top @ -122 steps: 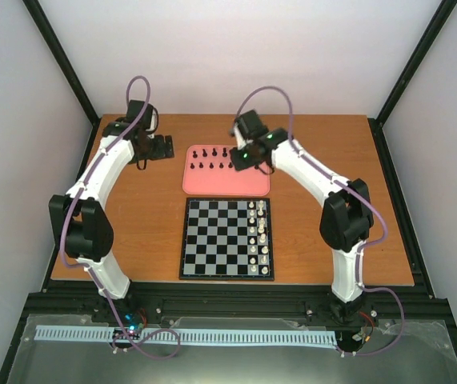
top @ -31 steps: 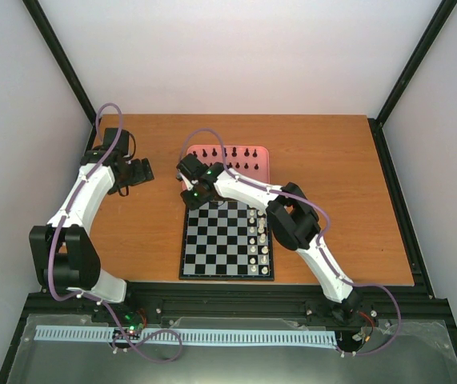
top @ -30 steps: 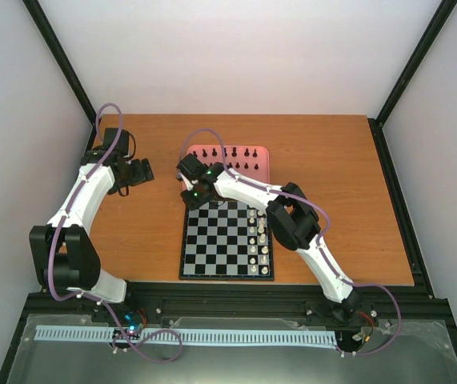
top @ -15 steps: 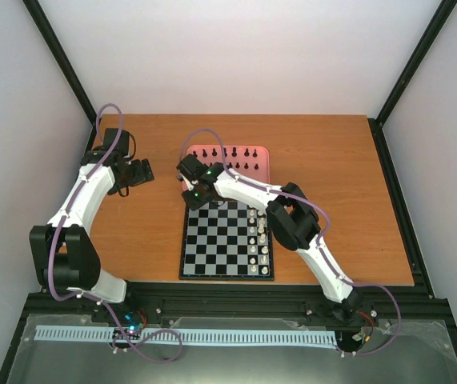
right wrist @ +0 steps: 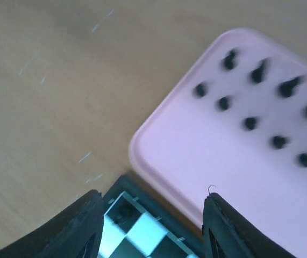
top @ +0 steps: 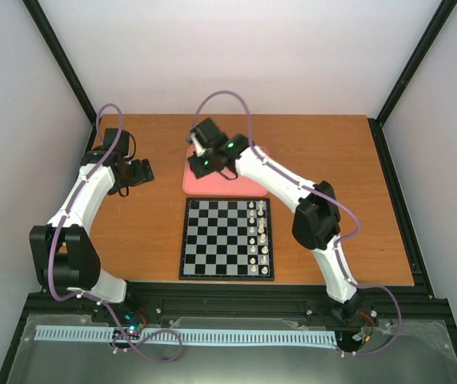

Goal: Set up the chess pieces on the board
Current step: Pick up the chess piece from the storage box, then place the chess piece on the chessboard, then pick up the chess piece from the storage box.

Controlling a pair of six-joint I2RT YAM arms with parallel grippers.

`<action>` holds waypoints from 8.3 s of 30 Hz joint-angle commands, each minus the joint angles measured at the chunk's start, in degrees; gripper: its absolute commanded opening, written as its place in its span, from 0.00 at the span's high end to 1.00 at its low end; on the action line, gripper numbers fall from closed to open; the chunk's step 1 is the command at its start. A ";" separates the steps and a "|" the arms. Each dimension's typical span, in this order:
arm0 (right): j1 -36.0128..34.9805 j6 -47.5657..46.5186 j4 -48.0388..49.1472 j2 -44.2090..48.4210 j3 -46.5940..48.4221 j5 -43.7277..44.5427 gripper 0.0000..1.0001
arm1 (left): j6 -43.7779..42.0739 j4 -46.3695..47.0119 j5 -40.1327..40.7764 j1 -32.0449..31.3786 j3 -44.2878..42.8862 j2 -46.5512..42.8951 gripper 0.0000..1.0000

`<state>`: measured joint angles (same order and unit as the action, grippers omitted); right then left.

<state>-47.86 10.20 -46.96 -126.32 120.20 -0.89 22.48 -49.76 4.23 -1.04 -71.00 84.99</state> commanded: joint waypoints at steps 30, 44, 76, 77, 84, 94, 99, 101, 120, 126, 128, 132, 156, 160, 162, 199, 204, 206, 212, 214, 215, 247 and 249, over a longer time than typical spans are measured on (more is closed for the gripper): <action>25.43 6.10 2.31 -22.71 18.58 8.83 0.52 | -1.12 0.85 -2.38 -0.02 -3.41 3.73 0.00; 26.68 6.74 2.40 -25.15 19.08 3.18 0.58 | -1.10 0.96 -2.58 -0.01 -4.12 5.15 0.00; 26.67 4.96 2.52 -17.45 17.05 3.90 0.97 | -0.46 1.10 -3.26 0.03 -4.79 5.44 0.00; 26.67 4.74 2.49 -16.34 16.78 3.88 0.97 | -0.49 1.11 -3.20 0.00 -4.88 5.43 0.00; 25.41 3.16 2.40 -7.17 10.54 3.38 0.97 | -0.44 1.41 -3.35 -0.02 -5.24 5.60 0.00; 11.92 -1.83 10.22 11.65 -15.84 -6.62 0.97 | -1.43 1.75 -2.29 0.01 -5.62 6.12 0.00; 4.29 -2.39 14.95 17.40 -26.15 -10.92 0.97 | -1.56 2.34 -1.93 -0.01 -5.95 5.84 0.00; 1.92 -3.20 16.27 18.60 -28.78 -11.45 0.97 | -1.56 2.68 -2.09 -0.01 -5.89 5.59 0.00; -6.50 -7.51 17.26 7.11 -22.79 -6.99 0.97 | -1.46 5.26 -1.00 0.00 -1.01 3.15 0.00; -6.81 -7.54 15.28 4.70 -20.22 -5.06 0.97 | -1.58 5.30 -1.39 -0.02 -1.67 3.94 0.00; -6.81 -7.72 14.84 4.12 -20.20 -4.75 0.97 | -1.64 5.36 -1.42 0.03 -1.64 3.95 0.00; -6.81 -7.72 15.55 3.26 -20.87 -4.62 0.97 | -1.43 5.62 -1.46 -0.01 -0.87 3.33 0.00; -6.70 -9.84 15.09 -2.78 -17.28 -3.11 0.95 | -1.56 6.68 -1.29 -0.01 1.04 2.26 0.00; -6.64 -9.76 14.92 -3.43 -16.86 -3.38 0.95 | -1.50 6.74 -1.47 -0.02 1.04 2.47 0.00; -6.64 -9.76 14.80 -3.63 -16.68 -3.06 0.95 | -1.53 6.89 -1.66 -0.01 1.04 2.66 0.00; -5.41 -11.23 12.67 -0.87 -17.60 -5.00 0.66 | -1.63 6.80 -1.24 -0.01 0.56 4.48 0.00; -5.41 -11.41 9.74 1.55 -15.57 -5.86 0.65 | -1.79 6.65 -1.12 -0.01 0.26 4.73 0.00; -5.41 -11.55 8.78 3.01 -15.14 -6.68 0.65 | -1.79 6.56 -1.15 0.00 0.10 4.93 0.00; -5.46 -12.82 6.02 8.04 -14.03 -8.72 0.62 | -1.78 6.39 -1.02 -0.01 -0.18 5.29 0.00; -5.36 -12.65 5.21 9.82 -13.71 -6.99 0.61 | -1.75 6.21 -0.96 -0.02 -0.47 5.45 0.00; -5.20 -12.35 4.90 10.42 -13.51 -5.89 0.60 | -1.78 6.24 -0.96 0.03 -0.57 5.53 0.00; 20.70 6.32 0.65 -17.95 15.85 11.54 0.50 | -1.35 5.66 -3.26 0.01 -0.10 4.18 0.00; 21.42 6.26 0.84 -18.79 15.81 10.63 0.50 | -1.35 5.74 -3.26 0.03 -0.17 4.57 0.00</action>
<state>-27.75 15.51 -45.69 -143.15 134.02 8.49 21.74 -43.72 1.48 -1.02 -70.02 89.82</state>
